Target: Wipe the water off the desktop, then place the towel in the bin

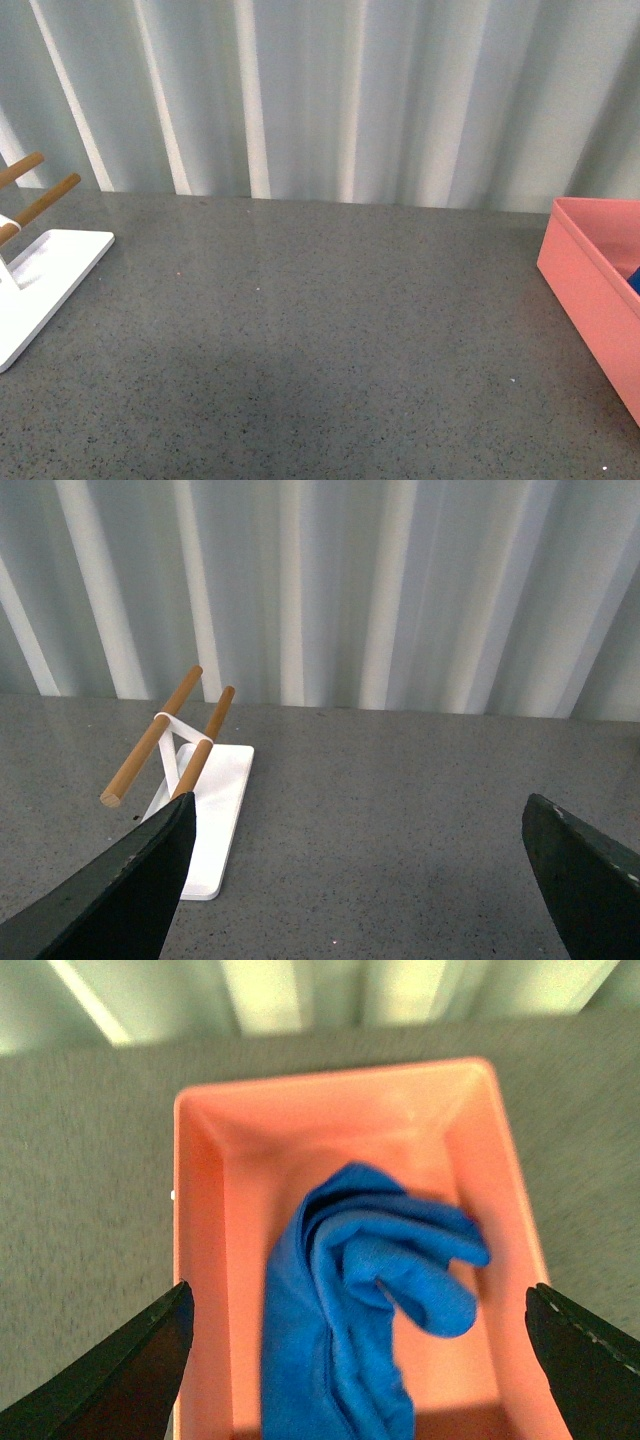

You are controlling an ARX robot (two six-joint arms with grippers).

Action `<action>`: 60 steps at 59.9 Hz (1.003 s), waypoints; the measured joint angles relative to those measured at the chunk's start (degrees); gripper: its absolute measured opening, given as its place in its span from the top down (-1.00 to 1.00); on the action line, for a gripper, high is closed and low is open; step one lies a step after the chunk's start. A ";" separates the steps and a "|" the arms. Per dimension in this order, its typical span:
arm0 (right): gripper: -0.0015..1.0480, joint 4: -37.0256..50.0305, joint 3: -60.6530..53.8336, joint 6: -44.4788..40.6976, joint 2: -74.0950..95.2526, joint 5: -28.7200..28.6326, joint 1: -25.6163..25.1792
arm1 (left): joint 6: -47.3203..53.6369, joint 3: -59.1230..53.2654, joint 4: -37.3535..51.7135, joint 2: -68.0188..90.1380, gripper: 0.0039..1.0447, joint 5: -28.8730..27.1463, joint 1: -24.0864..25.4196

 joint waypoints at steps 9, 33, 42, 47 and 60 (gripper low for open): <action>-0.87 4.46 -4.48 -1.68 -14.86 2.75 2.97 | 0.00 0.00 0.00 0.00 -0.88 0.00 0.00; -0.60 11.74 -24.30 -1.88 -48.76 11.08 19.74 | 0.00 0.00 0.00 0.00 -0.88 0.00 0.00; -0.05 19.67 -39.50 5.33 -60.30 11.67 20.59 | 0.00 0.00 0.00 -0.02 -0.88 0.00 0.00; 0.25 21.49 -44.94 6.43 -62.71 11.93 20.59 | 0.00 0.00 0.00 -0.02 -0.88 0.07 0.00; 0.93 24.37 -53.70 6.99 -67.60 11.89 20.59 | 0.00 0.00 0.00 0.00 -0.88 0.00 0.00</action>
